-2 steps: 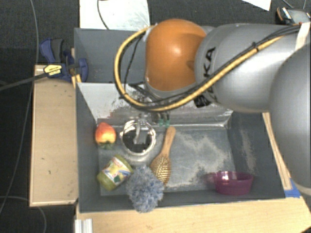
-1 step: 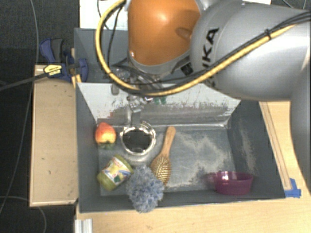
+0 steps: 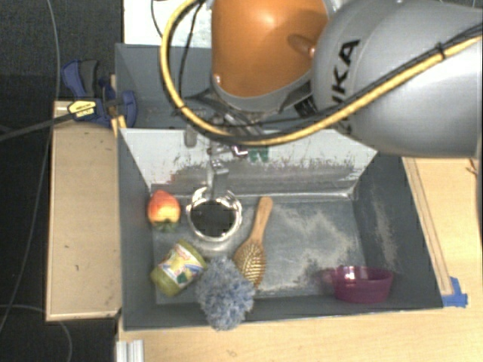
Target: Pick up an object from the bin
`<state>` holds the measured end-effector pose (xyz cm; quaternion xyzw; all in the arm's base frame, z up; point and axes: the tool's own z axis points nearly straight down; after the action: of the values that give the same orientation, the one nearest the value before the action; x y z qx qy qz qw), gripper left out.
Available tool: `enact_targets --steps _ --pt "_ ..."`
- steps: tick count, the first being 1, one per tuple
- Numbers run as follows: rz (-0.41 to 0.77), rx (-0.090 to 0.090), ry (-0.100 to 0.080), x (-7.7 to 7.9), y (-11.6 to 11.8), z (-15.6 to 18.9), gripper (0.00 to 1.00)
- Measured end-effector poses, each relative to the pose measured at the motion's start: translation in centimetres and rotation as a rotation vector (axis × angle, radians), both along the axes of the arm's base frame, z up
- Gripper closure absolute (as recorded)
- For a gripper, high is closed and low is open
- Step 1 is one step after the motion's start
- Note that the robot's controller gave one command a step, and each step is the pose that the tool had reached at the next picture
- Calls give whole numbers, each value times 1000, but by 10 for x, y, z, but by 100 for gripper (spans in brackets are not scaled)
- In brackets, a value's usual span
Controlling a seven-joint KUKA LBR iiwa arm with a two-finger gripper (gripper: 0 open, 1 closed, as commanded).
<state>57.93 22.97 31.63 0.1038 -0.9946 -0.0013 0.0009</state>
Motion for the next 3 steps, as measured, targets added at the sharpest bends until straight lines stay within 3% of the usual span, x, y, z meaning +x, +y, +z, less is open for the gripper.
enact_targets --steps 1,2,3 --pt "38 3 -10 -6 -20 -32 0" --pt "70 -2 -5 -12 -14 -48 0" --pt "335 1 -10 -7 -63 -31 0"
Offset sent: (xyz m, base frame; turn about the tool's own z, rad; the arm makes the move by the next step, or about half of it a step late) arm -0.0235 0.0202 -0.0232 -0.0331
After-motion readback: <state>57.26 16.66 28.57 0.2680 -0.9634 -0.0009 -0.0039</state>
